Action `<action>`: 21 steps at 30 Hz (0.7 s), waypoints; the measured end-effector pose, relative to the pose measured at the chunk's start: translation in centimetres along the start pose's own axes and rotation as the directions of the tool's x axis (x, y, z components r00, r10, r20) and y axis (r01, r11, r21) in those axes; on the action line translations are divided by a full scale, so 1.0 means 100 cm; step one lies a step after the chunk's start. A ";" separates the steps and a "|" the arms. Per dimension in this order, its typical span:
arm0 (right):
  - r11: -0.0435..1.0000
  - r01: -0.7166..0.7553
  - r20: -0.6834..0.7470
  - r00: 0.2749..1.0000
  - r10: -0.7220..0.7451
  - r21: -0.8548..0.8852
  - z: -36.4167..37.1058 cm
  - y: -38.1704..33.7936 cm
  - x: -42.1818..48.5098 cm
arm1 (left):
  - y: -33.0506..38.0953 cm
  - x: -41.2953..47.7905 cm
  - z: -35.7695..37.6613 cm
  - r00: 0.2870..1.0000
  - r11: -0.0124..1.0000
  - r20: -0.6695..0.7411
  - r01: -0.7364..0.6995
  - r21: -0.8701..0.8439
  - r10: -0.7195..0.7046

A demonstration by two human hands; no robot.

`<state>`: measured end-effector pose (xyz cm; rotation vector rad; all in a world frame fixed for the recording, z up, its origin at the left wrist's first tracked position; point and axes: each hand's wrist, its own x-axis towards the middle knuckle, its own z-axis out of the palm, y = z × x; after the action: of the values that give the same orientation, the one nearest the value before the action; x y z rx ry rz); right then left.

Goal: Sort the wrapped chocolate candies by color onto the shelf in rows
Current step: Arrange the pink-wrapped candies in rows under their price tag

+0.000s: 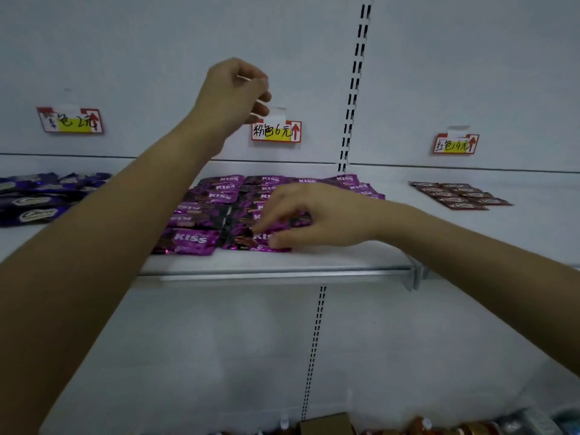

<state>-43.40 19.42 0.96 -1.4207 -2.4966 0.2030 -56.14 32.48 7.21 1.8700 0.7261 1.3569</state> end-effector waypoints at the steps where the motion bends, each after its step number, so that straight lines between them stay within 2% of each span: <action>1: 1.000 0.005 0.004 1.000 -0.005 -0.005 0.004 0.002 -0.001 | 0.000 -0.006 -0.006 0.998 0.998 0.064 -0.020 0.064 0.016; 5: 0.999 -0.030 -0.018 0.999 0.030 0.040 0.007 0.007 -0.006 | -0.005 -0.049 -0.040 0.917 0.902 0.398 -0.197 0.385 0.031; 8: 0.996 -0.052 -0.037 0.998 0.055 0.070 0.010 0.009 -0.009 | -0.017 -0.086 -0.073 0.843 0.828 0.530 -0.231 0.511 -0.091; 11: 0.993 -0.075 -0.038 0.996 0.079 0.095 0.010 0.009 -0.010 | -0.031 -0.110 -0.099 0.830 0.761 0.534 -0.240 0.603 -0.162; 15: 0.992 -0.070 -0.042 0.996 0.075 0.104 0.009 0.008 -0.009 | -0.036 -0.118 -0.101 0.832 0.750 0.534 -0.254 0.610 -0.152; 18: 0.990 -0.091 -0.150 0.983 0.106 0.105 -0.006 0.014 -0.013 | -0.035 -0.114 -0.095 0.829 0.727 0.545 -0.297 0.619 -0.126; 21: 0.971 -0.234 -0.242 0.941 0.238 0.046 -0.031 0.039 -0.024 | -0.028 -0.104 -0.089 0.864 0.754 0.500 -0.295 0.587 -0.051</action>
<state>-38.08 19.31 2.59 -1.6286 -2.1211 0.0853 -67.82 27.99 0.92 2.7247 0.8740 0.6443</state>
